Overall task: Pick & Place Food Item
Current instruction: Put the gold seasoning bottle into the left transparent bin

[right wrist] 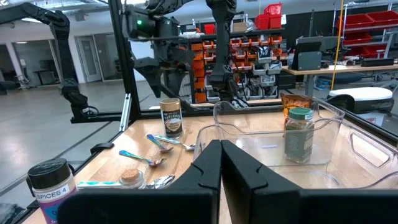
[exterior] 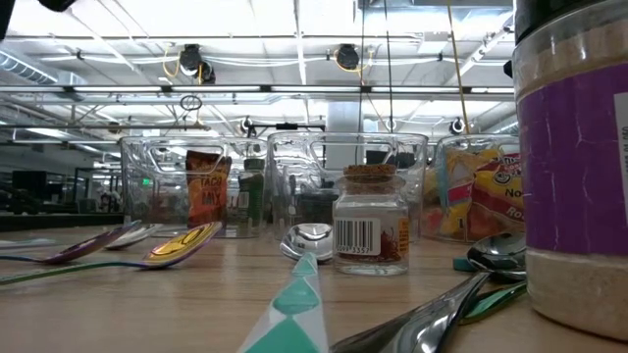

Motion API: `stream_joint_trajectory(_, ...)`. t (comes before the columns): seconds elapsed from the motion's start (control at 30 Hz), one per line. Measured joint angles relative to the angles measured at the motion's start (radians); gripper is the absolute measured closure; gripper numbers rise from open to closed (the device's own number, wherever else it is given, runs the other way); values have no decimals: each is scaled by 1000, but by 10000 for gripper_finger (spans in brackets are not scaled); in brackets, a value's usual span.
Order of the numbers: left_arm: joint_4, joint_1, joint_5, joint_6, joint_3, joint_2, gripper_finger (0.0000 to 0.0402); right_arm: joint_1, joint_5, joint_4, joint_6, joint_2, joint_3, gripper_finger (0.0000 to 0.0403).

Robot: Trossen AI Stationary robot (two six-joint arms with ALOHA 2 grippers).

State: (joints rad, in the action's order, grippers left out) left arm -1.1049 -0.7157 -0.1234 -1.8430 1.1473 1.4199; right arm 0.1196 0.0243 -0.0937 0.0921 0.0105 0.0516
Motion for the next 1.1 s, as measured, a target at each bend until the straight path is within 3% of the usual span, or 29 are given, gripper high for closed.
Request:
stream_joint_trajectory(0.6,-2,0,30,69,5,33,23,0,0,0,0,0,0,403)
stream_joint_trajectory(0.77,-5,2,-4,69,9,12,23,0,0,0,0,0,0,403)
stream_joint_trajectory(1.1,-110,2,13,11,10,1,23,0,0,0,0,0,0,403)
